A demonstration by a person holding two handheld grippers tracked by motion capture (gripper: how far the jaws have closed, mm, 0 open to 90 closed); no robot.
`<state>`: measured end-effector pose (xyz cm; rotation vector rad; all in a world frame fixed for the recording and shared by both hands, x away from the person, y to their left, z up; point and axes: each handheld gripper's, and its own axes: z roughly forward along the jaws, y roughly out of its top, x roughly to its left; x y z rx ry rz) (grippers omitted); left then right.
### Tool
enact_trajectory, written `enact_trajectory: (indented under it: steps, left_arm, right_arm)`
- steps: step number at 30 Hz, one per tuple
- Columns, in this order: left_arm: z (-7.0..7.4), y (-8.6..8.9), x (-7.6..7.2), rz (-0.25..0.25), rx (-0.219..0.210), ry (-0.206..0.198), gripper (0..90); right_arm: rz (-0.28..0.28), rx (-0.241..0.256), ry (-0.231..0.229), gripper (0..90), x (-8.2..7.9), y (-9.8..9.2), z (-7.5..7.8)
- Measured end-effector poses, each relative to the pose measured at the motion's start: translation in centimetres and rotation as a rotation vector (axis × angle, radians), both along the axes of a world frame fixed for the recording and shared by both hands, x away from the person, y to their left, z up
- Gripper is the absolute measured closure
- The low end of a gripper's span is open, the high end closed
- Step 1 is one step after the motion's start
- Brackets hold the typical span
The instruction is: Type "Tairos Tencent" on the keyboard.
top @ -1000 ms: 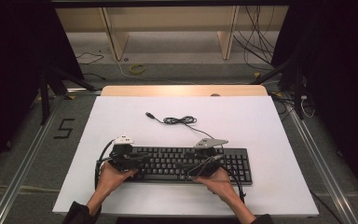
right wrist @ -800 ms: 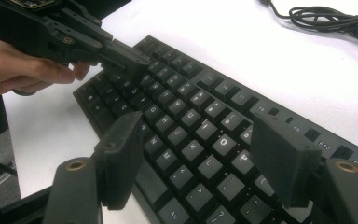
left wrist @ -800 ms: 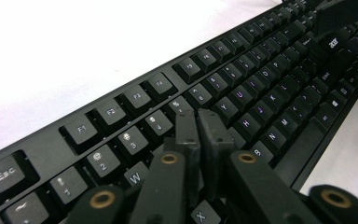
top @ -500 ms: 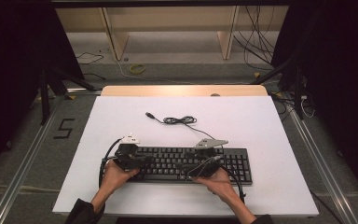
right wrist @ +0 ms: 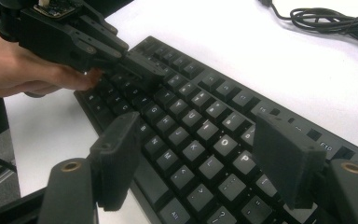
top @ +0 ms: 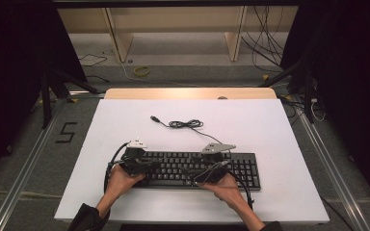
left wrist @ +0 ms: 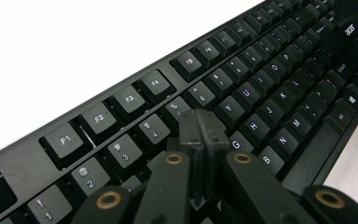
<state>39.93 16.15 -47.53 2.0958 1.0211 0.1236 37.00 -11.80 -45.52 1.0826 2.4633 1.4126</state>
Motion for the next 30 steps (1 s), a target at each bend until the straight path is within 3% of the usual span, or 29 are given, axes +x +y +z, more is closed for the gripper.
enact_trajectory:
  steps: [12, 15, 22, 30]
  left_arm:
    - [-0.1, -0.1, -0.1, 0.0, 0.01, 0.006, 89.1]
    - [0.1, 0.0, -0.1, 0.01, -0.01, 0.002, 88.2]
    - [0.8, 0.5, -0.4, 0.007, -0.059, -0.019, 78.4]
    - [1.2, 1.0, -0.6, 0.009, -0.101, -0.016, 63.0]
  right_arm:
    - [0.002, 0.0, -0.002, 33.4, -0.1, 0.1, 0.0]
    - [0.001, 0.001, -0.002, 33.4, 0.0, 0.1, 0.0]
    - [-0.003, 0.0, -0.004, 33.4, 0.1, 0.0, 0.0]
    - [-0.004, 0.0, -0.004, 33.4, 0.1, 0.1, -0.1]
